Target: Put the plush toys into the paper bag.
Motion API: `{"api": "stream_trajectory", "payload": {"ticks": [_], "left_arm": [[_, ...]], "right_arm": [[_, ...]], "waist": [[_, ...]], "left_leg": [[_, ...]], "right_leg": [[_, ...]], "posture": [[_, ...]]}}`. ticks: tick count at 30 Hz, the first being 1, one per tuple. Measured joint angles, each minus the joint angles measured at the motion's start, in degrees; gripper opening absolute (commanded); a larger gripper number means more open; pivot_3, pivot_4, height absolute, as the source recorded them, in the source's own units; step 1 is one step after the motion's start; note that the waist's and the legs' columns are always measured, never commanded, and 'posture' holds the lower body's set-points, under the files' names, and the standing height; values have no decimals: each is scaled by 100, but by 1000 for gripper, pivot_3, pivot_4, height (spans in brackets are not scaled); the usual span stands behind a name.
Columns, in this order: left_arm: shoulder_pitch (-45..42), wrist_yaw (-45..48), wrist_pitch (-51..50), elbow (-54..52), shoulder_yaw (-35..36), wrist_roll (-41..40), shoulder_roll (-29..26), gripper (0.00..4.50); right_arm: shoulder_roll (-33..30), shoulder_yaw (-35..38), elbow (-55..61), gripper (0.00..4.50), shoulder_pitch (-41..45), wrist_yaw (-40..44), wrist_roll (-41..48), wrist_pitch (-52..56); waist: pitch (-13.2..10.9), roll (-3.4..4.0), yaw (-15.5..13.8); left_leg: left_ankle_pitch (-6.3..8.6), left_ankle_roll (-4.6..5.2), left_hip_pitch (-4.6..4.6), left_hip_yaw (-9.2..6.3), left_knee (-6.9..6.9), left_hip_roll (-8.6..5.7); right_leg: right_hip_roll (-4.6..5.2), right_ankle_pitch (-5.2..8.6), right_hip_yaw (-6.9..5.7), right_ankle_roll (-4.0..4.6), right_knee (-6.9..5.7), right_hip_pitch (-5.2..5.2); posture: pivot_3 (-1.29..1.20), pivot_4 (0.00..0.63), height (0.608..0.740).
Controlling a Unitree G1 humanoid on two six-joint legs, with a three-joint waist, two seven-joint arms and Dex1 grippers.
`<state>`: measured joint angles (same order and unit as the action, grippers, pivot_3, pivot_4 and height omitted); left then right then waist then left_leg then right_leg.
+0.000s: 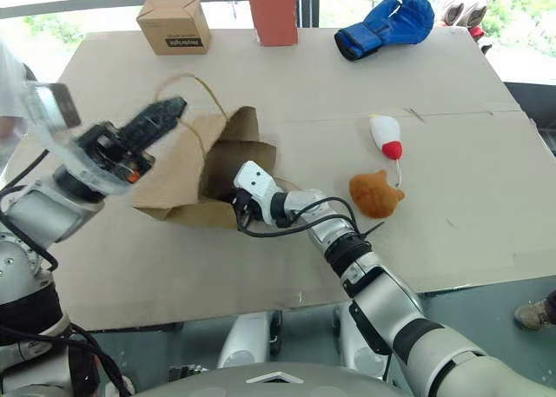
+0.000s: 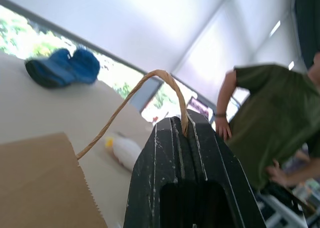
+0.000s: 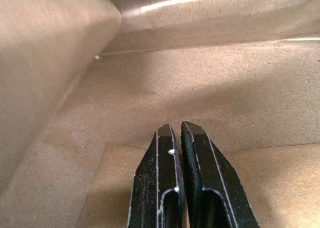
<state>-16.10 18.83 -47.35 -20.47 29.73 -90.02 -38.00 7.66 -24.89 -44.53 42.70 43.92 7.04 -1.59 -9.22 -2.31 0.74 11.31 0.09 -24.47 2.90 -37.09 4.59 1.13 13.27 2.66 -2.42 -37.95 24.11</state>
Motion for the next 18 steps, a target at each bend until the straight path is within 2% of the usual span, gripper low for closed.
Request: {"api": "stream_trajectory", "payload": {"ticks": [7,9,11,12,13,14,17,18], "left_arm": [[374,164,25,-29,-18,182,-73,0],[499,359,53,-29,-111,466,-77,0],[538,539,124,-30,-165,676,-63,0],[567,721,216,-26,-228,870,-24,0],[595,778,239,-18,-258,941,10,0],[603,799,253,-18,-277,960,22,0],[589,959,322,34,-361,1162,151,0],[589,972,333,47,-361,1183,152,0]], "right_arm": [[-24,303,235,12,-86,-42,25,162],[-142,473,774,503,-210,20,200,529],[-420,605,1568,1333,-337,173,418,933],[-948,836,2875,1583,-532,290,737,1624],[-1217,916,3572,2156,-696,311,928,2041],[-1319,969,3846,2365,-759,305,999,2206],[-2402,1445,6105,3823,-1241,22,1417,3621],[-2502,1517,6307,4108,-1289,-23,1454,3762]], "waist": [[-4,5,-8],[-6,9,-10],[-8,12,-8],[-10,15,-12],[-12,18,-23],[-12,18,-25],[-11,17,-37],[-10,15,-15]], "left_leg": [[1,-3,34,-5,4,-5],[1,-3,21,-6,6,-5],[1,-3,-6,-12,6,-5],[1,-3,-22,-16,14,-6],[1,-3,-25,-14,22,-12],[1,-3,-27,-14,26,-13],[1,-3,-33,-9,34,-22],[1,-2,-28,-7,35,-21]], "right_leg": [[15,1,-14,2,9,-38],[15,1,-16,2,9,-31],[15,1,-22,2,10,-8],[17,1,-26,2,13,7],[23,1,-27,1,15,12],[24,2,-27,1,15,16],[34,2,-27,0,19,25],[33,2,-25,0,19,25]], "posture": [[0,150,740],[0,150,740],[0,150,740],[0,150,740],[0,150,740],[0,150,740],[0,150,740],[0,150,740]]}}
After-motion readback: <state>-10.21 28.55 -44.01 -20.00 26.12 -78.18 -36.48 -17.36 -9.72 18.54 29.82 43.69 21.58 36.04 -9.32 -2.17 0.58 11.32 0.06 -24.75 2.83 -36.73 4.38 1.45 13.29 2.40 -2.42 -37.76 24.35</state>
